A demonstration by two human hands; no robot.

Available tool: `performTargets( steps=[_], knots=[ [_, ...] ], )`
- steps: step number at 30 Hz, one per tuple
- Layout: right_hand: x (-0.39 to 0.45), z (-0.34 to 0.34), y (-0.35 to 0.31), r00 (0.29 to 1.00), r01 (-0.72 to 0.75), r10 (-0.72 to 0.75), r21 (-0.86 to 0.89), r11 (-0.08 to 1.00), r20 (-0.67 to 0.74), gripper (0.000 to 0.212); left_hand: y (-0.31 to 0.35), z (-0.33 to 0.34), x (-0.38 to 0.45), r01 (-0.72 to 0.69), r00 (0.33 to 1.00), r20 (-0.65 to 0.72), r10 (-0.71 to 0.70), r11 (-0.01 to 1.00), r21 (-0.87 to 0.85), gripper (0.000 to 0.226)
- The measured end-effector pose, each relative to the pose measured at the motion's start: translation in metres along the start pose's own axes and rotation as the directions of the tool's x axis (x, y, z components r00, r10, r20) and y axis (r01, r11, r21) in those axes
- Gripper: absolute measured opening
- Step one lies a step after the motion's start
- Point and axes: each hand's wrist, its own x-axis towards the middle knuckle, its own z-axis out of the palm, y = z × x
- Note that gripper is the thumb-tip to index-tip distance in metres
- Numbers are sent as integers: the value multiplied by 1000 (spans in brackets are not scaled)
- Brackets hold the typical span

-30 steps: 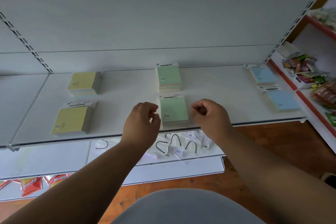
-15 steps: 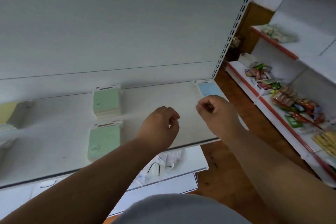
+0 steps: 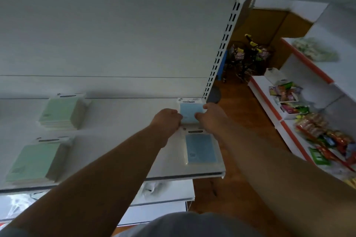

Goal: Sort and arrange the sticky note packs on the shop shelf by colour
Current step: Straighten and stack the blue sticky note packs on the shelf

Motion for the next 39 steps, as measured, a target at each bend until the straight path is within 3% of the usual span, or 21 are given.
performTargets(
  steps=[2, 4, 7, 10, 13, 17, 21, 24, 33, 39],
  knots=[
    [6, -1, -5, 1000, -29, 28, 26, 999, 11, 51, 5, 7, 9, 16, 1000, -13, -17, 1000, -24, 21],
    [7, -5, -13, 994, -105, 99, 137, 985, 49, 33, 7, 10, 12, 61, 996, -70, -59, 998, 27, 37],
    [8, -4, -21, 978, -182, 136, 319, 930, 160, 28, 4, 2, 6, 48, 986, -167, -24, 989, 137, 31],
    [0, 9, -34, 991, -85, 24, 483, 871, 130, 29, -7, -15, -10, -35, 952, -293, 85, 985, 171, 31],
    [-19, 27, -53, 997, 58, -78, 553, 831, 12, 32, -21, -36, -25, -131, 909, -371, 191, 975, 180, 37],
    [-48, 54, -65, 976, 212, -159, 484, 849, -149, 31, -39, -60, -35, -225, 856, -388, 343, 921, 318, 33],
    [-66, 73, -66, 984, 174, -152, 372, 912, -89, 32, -60, -63, -37, -259, 884, -238, 401, 847, 465, 43],
    [-71, 77, -70, 983, 149, -98, 360, 921, -157, 29, -66, -67, -36, -288, 887, -187, 423, 822, 491, 45],
    [-50, 76, -75, 972, 145, -97, 217, 965, -215, 26, -42, -83, -22, -207, 937, -103, 332, 769, 605, 28],
    [-7, 55, -79, 998, 60, -60, 5, 998, -3, 32, -17, -83, 6, -27, 995, -54, 85, 743, 668, 31]
  ],
)
